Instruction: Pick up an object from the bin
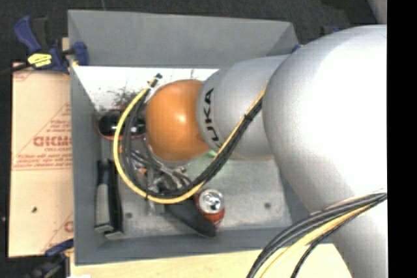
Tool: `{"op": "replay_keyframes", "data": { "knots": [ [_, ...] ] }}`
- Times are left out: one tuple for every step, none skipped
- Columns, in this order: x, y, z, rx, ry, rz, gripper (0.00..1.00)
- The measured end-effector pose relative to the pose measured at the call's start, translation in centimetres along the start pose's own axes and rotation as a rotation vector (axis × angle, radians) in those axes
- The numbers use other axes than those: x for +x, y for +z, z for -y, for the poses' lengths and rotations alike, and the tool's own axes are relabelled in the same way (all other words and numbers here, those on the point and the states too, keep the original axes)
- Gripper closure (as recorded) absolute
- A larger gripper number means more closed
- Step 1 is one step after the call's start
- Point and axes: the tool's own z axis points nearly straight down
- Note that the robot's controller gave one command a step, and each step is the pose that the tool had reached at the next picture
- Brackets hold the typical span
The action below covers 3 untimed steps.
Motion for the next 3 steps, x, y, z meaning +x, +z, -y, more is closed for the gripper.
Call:
{"op": "replay_keyframes", "data": {
  "knots": [
    [3.2, -5.0, -4.1, 0.002, 0.485, 0.002, 0.0],
    [-1.4, -7.0, 0.3, 0.001, 0.044, 0.006, 0.0],
    [4.7, -0.1, -2.3, 0.001, 0.086, 0.004, 0.0]
  ]
}}
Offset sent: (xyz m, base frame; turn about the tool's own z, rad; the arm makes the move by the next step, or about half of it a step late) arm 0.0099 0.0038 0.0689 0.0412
